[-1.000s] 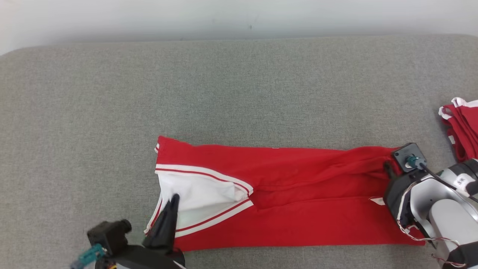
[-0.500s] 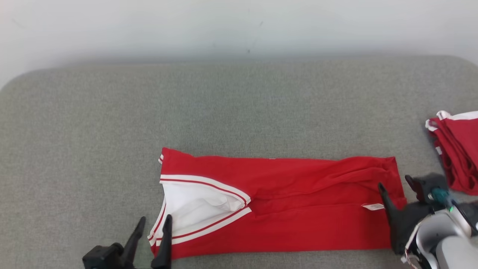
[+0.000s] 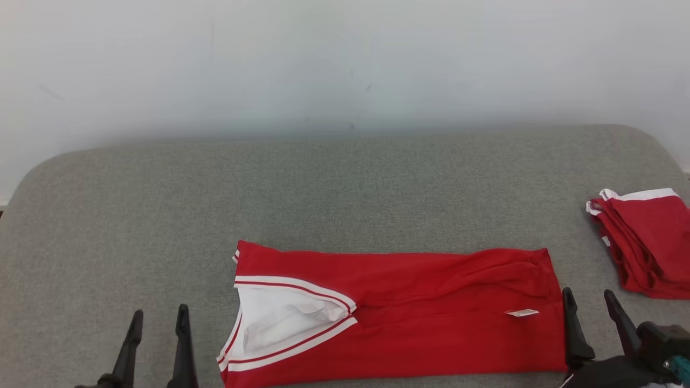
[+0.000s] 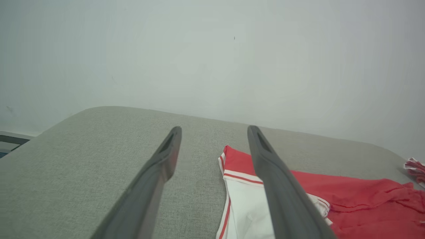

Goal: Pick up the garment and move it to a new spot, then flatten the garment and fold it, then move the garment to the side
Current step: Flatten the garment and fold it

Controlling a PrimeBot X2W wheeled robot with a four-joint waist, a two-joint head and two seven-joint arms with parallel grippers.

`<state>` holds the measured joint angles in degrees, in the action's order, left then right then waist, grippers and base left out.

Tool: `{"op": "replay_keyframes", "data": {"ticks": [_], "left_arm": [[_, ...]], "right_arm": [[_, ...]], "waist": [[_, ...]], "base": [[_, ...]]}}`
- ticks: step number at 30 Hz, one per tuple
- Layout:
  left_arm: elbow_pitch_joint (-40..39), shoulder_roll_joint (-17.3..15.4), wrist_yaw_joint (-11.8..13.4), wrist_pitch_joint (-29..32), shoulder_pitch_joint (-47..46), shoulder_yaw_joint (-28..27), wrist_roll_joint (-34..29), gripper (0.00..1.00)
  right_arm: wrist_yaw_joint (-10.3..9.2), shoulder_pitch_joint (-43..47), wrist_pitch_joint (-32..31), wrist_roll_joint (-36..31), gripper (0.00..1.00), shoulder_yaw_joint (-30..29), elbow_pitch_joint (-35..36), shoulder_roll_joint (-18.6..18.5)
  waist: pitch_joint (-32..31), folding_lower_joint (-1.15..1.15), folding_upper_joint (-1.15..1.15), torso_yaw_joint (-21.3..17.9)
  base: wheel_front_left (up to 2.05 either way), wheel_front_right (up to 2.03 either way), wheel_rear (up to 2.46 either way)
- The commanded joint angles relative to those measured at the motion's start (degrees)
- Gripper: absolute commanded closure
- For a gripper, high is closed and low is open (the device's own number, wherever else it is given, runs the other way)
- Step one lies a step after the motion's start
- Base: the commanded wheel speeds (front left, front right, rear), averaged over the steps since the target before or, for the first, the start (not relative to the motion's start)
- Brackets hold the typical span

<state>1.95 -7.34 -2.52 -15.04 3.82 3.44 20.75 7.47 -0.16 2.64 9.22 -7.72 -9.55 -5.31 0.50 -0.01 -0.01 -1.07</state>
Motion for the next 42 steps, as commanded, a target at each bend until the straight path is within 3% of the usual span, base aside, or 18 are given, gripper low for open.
{"op": "replay_keyframes", "data": {"ticks": [1,5,18,23,29,31,36,42], "left_arm": [[-0.2,0.5,-0.6,-0.1,0.8,-1.1,-1.5,0.0],[0.5,1.8,-2.1,-0.1,1.8,-4.4,-5.1,0.0],[3.9,3.9,-4.4,-0.1,1.1,-9.1,-8.5,0.0],[4.1,4.2,-4.7,-0.1,0.9,-9.2,-8.8,0.0],[4.5,4.4,-5.0,-0.1,-0.4,-8.7,-9.2,0.0],[4.7,4.4,-4.9,-0.1,-1.5,-8.2,-9.3,0.0],[4.7,4.4,-5.0,-0.1,-2.6,-6.8,-8.7,0.0],[4.3,4.4,-5.0,-0.1,-3.3,-6.7,-8.5,0.0]], "right_arm": [[0.01,0.9,1.2,0.7,0.0,0.3,0.6,0.6],[0.01,2.7,3.5,2.5,0.0,2.4,0.7,1.5],[0.01,1.5,0.7,2.6,0.0,3.6,-0.2,1.2],[0.01,-1.5,-9.1,5.3,0.0,0.8,0.1,1.3],[0.01,-8.3,-27.6,4.7,0.0,-5.9,0.2,1.5],[0.01,-11.6,-35.3,1.2,0.0,-9.4,-0.9,1.3],[0.01,-15.3,-42.5,-2.3,0.0,-13.2,-2.8,1.5],[0.01,-18.1,-45.2,-4.6,0.0,-15.2,-4.3,1.8]], "waist": [[-0.6,0.01,0.01,-0.6],[-1.0,0.01,0.01,-1.2],[-0.3,0.01,0.01,-1.8],[0.4,0.01,0.01,-1.2],[2.8,0.01,0.01,-0.3],[4.4,0.01,0.01,0.8],[7.0,0.01,0.01,3.0],[9.3,0.01,0.01,4.5]], "base": [[0.0,0.0,0.0],[0.0,0.0,0.0],[0.0,0.0,0.0],[0.0,0.0,0.0],[0.0,0.0,0.0],[0.0,0.0,0.0],[0.0,0.0,0.0],[0.0,0.0,0.0]]}}
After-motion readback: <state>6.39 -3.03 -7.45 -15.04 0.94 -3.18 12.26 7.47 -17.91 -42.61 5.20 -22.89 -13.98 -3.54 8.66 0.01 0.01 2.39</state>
